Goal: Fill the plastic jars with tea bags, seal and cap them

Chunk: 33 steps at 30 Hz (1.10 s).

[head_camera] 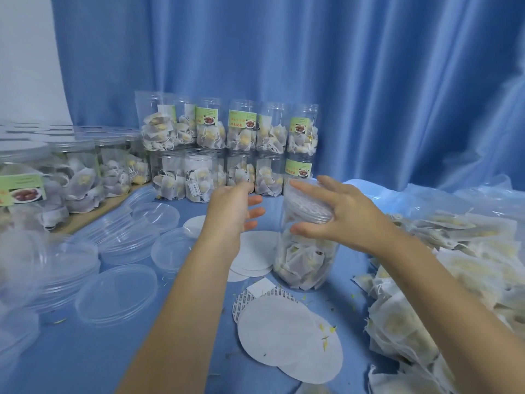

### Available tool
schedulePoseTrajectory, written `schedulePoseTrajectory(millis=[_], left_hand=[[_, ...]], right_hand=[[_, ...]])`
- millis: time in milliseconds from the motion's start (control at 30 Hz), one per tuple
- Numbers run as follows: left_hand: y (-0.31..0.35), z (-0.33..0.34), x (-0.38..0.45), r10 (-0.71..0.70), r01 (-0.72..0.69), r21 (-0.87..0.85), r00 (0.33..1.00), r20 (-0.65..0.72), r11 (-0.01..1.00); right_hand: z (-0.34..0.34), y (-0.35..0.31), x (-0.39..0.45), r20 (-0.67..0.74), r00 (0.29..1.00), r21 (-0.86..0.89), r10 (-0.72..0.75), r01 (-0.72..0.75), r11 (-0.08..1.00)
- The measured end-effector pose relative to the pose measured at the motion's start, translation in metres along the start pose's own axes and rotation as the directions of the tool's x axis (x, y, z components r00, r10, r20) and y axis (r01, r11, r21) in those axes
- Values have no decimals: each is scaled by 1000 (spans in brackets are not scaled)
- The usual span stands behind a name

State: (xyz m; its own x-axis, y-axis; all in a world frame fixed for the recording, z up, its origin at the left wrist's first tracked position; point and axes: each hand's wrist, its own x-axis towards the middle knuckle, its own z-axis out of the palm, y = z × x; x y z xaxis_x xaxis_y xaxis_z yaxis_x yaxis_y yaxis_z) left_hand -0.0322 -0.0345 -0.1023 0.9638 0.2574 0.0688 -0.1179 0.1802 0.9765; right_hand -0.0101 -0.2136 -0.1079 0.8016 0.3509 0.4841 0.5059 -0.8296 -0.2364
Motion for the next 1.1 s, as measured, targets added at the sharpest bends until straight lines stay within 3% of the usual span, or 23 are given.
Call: schedulePoseTrajectory(millis=[167, 267, 367, 433, 500, 567, 733, 867, 1000, 1100], left_hand=[[-15, 3, 3, -73, 68, 143, 997, 29, 987], [-26, 6, 6, -82, 85, 244, 996, -21, 966], [-31, 3, 7, -54, 78, 240, 993, -105, 968], [-28, -3, 6, -99, 96, 52, 993, 62, 994], [-20, -11, 4, -97, 165, -174, 934, 344, 971], [-19, -18, 7, -40, 176, -278, 900, 433, 944], [-22, -37, 16, 38, 55, -334, 963, 266, 941], [-25, -55, 26, 152, -122, -268, 984, 92, 956], [-35, -55, 29, 254, -255, -215, 967, -32, 943], [-39, -60, 30, 170, -166, -199, 986, 2, 966]], right_hand=[[5, -12, -10, -78, 993, -51, -92, 88, 995], [0, -16, -15, -182, 969, -2, -170, 172, 985], [-13, -18, -14, -403, 911, 263, -91, 210, 942], [-18, -20, -12, -475, 879, 496, 36, 233, 837], [-18, -22, -12, -441, 891, 605, 111, 203, 770], [-15, -22, -12, -339, 938, 640, 79, 168, 749], [-20, -12, -12, -100, 989, 719, -111, 149, 679], [-22, -2, -14, 51, 994, 676, -92, 34, 736], [-9, -3, -13, 80, 997, 687, 1, -56, 724], [-10, -6, -15, 61, 988, 595, -142, 78, 800]])
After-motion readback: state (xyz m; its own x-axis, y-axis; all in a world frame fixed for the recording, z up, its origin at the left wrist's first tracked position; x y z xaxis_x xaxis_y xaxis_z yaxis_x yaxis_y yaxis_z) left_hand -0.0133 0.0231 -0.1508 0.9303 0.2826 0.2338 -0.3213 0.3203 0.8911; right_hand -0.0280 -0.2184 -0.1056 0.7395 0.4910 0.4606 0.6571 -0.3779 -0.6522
